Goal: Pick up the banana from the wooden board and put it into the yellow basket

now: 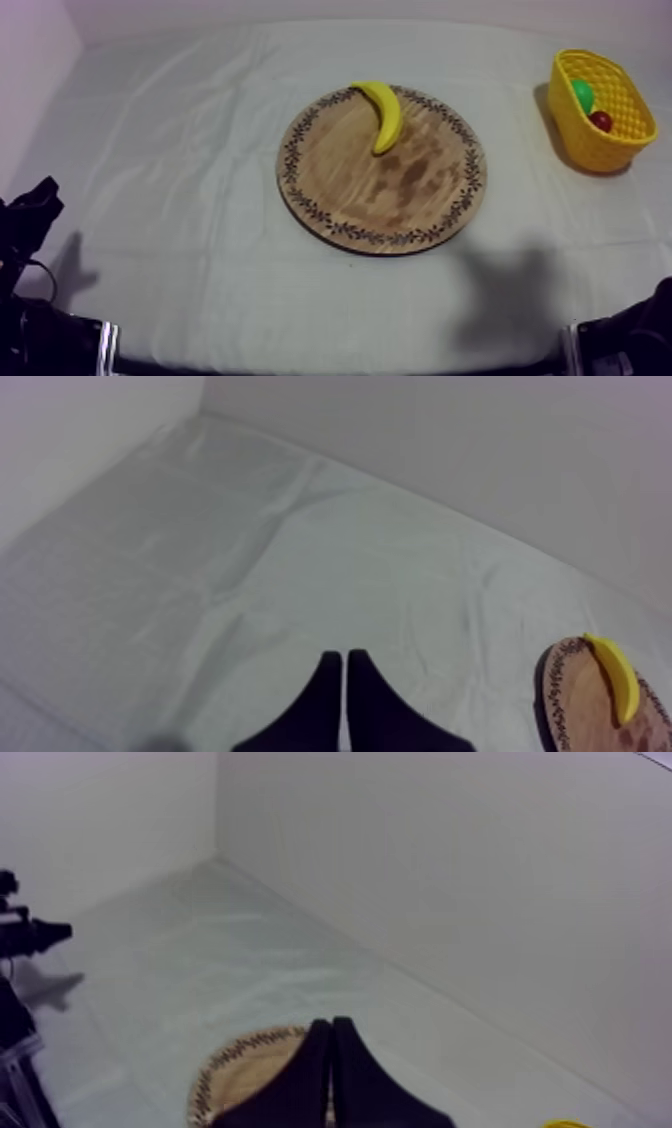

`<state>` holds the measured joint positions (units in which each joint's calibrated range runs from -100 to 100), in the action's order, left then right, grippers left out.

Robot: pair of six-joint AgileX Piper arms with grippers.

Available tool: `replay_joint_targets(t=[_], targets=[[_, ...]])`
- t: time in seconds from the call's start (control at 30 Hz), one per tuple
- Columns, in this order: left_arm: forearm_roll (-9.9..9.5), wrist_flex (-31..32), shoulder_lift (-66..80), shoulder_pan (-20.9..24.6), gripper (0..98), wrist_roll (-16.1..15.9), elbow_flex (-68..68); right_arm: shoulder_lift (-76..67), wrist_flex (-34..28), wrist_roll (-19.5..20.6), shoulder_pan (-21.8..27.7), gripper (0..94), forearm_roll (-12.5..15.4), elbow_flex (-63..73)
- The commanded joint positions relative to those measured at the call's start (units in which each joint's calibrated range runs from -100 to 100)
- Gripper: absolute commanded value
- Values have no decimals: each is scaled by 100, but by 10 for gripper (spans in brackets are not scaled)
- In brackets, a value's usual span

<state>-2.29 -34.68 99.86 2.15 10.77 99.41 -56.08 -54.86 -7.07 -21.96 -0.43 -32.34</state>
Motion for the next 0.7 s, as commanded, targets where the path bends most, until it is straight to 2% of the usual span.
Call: replay_joint_targets(t=[0.0, 0.33, 0.67], targets=[[-3, 0, -3, -1, 1, 0, 4, 1180, -46, 40, 183, 3, 29, 873], [-3, 0, -3, -1, 1, 1, 4, 3742, -347, 537, 11, 9, -277, 2587], [-3, 0, -3, -1, 1, 0, 4, 5841, -426, 921, 136, 22, -386, 3531]])
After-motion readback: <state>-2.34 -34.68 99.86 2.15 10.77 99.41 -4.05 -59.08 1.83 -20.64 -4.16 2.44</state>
